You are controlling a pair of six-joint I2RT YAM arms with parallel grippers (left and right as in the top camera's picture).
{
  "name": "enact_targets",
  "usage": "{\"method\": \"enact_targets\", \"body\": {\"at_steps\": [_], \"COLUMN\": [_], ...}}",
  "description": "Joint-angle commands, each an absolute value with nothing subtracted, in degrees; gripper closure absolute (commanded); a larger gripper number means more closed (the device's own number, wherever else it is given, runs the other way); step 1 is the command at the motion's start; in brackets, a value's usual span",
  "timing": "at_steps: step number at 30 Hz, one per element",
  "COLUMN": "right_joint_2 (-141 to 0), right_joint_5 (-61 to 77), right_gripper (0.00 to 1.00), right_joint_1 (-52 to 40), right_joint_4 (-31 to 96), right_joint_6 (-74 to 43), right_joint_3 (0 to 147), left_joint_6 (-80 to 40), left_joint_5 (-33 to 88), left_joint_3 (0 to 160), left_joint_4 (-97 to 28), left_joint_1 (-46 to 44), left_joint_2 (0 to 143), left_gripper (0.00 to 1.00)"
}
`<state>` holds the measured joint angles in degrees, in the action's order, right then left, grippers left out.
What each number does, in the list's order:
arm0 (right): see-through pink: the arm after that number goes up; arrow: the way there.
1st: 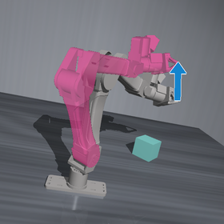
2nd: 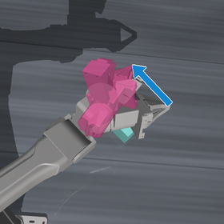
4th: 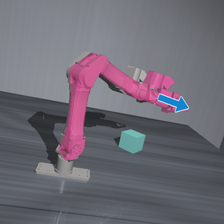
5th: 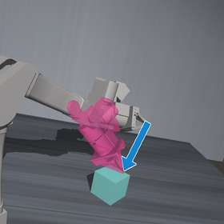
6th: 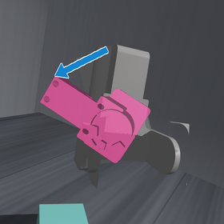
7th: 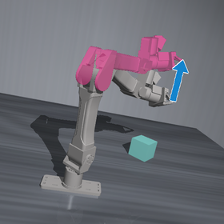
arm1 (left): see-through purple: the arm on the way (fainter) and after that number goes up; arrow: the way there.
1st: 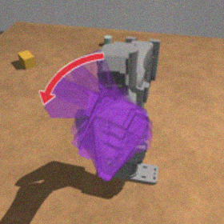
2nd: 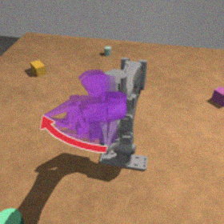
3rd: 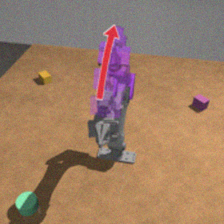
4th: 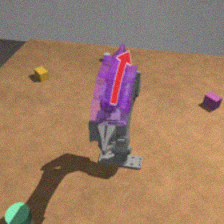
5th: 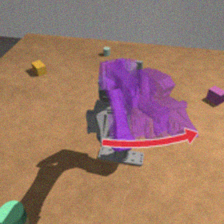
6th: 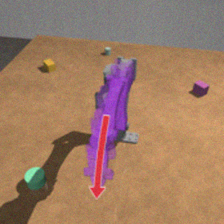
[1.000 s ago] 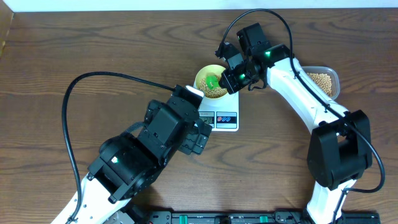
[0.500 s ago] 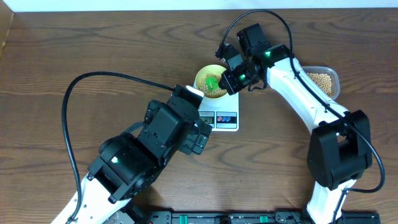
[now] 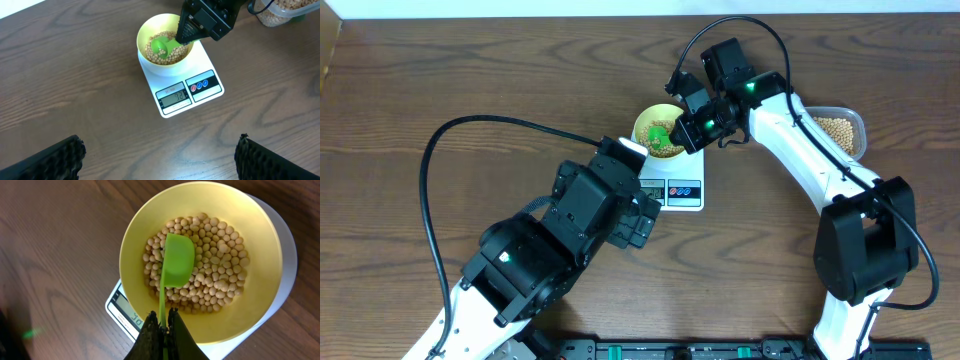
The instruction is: Scoop item into bowl and weigh 50g on scale
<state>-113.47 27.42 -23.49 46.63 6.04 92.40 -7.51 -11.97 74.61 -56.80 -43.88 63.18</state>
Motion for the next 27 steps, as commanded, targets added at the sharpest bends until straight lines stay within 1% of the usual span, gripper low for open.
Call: {"method": "enact_targets", "body": {"at_steps": [1,12,27], "right_joint_2": [-113.58,-113.58,-113.47], "right_joint_5": [28.67,29.61,43.18], "right_gripper": [0.99,0.99,0.99], "right_joint_1": [-23.81,-20.93,-16.12], "right_joint_4": [46.63,44.58,44.53], "right_joint_6": [4.69,1.28,0.91], "right_joint_3": [92.14,92.14,92.14], "left_joint_6": [-7.6,-7.6,-7.6], "left_joint_5": [-12.51,-12.51,-12.51], "left_joint_3": [74.91,74.91,74.91], "left_joint_4": [-56.97,-56.97,-56.97], "left_joint_1": [-43.7,-43.7,-43.7], "left_joint_2": [63.24,63.24,63.24], "left_gripper": [0.02,0.02,0.02]}}
